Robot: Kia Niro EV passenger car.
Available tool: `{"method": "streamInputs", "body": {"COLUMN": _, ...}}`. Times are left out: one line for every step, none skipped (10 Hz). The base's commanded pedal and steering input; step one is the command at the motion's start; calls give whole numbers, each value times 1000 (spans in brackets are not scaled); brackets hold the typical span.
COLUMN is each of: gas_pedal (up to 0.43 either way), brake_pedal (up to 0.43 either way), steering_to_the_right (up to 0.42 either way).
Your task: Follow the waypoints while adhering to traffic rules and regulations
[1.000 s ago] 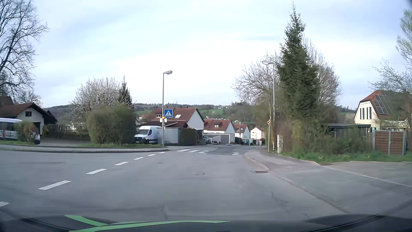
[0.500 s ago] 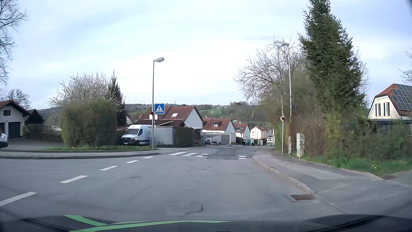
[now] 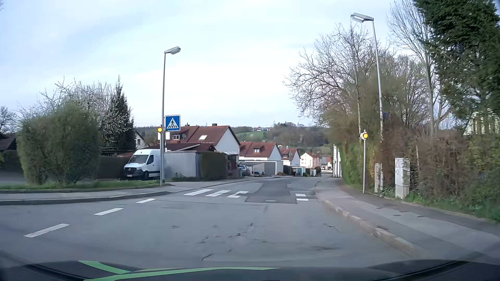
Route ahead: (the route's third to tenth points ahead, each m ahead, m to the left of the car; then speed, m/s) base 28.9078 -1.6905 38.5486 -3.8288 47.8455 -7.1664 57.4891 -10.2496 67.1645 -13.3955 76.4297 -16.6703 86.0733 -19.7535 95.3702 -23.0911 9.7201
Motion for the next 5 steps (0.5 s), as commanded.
{"method": "streamInputs", "body": {"gas_pedal": 0, "brake_pedal": 122, "steering_to_the_right": 29}}
{"method": "streamInputs", "body": {"gas_pedal": 0, "brake_pedal": 122, "steering_to_the_right": 29}}
{"method": "streamInputs", "body": {"gas_pedal": 0, "brake_pedal": 122, "steering_to_the_right": 30}}
{"method": "streamInputs", "body": {"gas_pedal": 0, "brake_pedal": 122, "steering_to_the_right": 31}}
{"method": "streamInputs", "body": {"gas_pedal": 0, "brake_pedal": 128, "steering_to_the_right": 31}}
